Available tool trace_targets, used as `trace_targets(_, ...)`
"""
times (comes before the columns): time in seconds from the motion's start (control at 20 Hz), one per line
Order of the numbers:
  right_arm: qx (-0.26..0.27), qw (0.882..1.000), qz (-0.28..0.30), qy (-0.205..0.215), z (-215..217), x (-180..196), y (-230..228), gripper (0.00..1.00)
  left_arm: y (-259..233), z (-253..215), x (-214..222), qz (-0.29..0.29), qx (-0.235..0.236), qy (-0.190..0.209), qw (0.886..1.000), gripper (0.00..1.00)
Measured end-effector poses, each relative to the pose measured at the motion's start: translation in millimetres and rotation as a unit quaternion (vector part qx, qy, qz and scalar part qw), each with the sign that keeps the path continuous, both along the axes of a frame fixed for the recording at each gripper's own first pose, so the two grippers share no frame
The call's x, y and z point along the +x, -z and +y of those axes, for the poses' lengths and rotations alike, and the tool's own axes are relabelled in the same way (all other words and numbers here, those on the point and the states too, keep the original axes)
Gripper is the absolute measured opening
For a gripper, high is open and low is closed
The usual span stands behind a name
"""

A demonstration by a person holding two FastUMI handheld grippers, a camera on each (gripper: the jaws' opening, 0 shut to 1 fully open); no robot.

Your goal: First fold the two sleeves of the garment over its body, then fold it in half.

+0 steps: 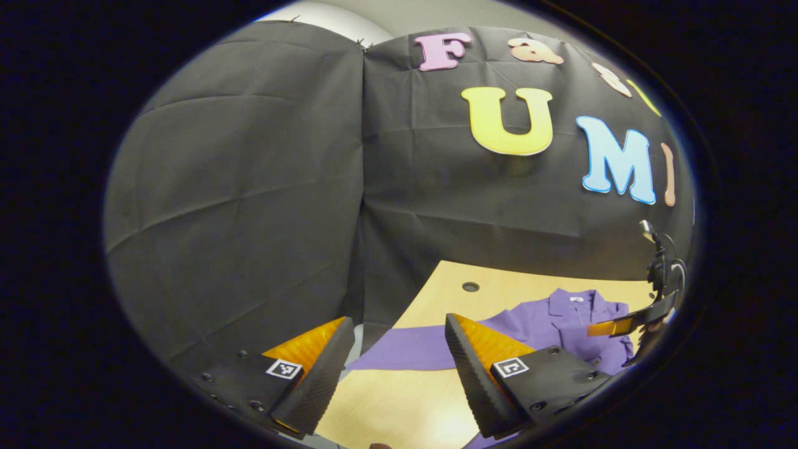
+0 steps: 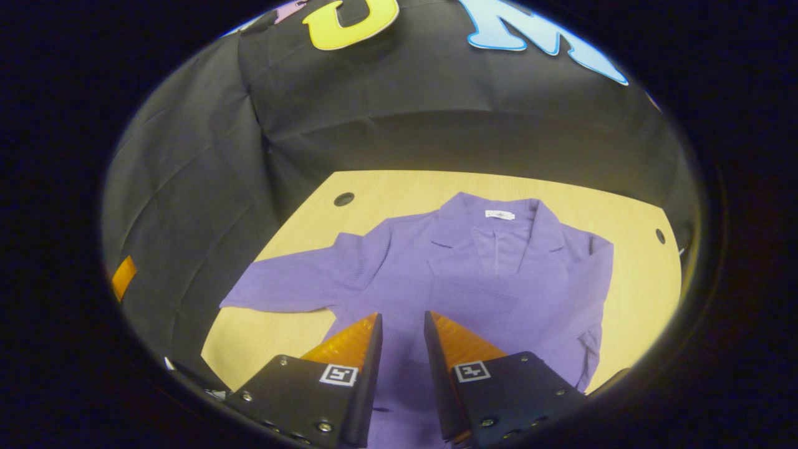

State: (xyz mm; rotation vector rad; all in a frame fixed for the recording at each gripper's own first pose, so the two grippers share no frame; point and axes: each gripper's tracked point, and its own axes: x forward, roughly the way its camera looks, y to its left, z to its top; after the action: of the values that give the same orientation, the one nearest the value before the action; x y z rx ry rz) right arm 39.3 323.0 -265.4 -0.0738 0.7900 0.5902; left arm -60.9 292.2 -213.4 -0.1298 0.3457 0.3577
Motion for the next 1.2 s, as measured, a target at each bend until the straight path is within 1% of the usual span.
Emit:
trace_targets(0.35,-0.003,1.000,0.004,0.022,-18,-17,1,0.42,73,21,42,0.048,-0.027,0.013,0.998,0.94)
trace_targets(0.4,-0.004,1.000,0.004,0.027,-23,-19,2,0.42,86,24,47,0.058,-0.033,0.014,0.998,0.96)
trace_targets(0.55,-0.016,0.999,0.008,0.040,-41,-22,4,0.42,130,30,61,0.087,-0.044,0.018,0.995,0.94)
trace_targets(0.7,-0.023,0.998,0.009,0.053,-66,-24,0,0.42,170,30,78,0.115,-0.067,0.028,0.991,0.94)
trace_targets(0.8,-0.027,0.997,0.006,0.068,-87,-25,-7,0.42,195,37,88,0.132,-0.074,0.025,0.988,0.96)
trace_targets(0.95,-0.034,0.995,0.007,0.093,-114,-27,-9,0.42,229,38,96,0.159,-0.093,0.024,0.983,0.95)
trace_targets(1.05,-0.036,0.993,0.014,0.107,-128,-30,-6,0.42,251,38,101,0.179,-0.098,0.017,0.979,0.94)
trace_targets(1.2,-0.031,0.991,0.030,0.127,-140,-36,-1,0.42,275,38,96,0.207,-0.111,0.003,0.972,0.94)
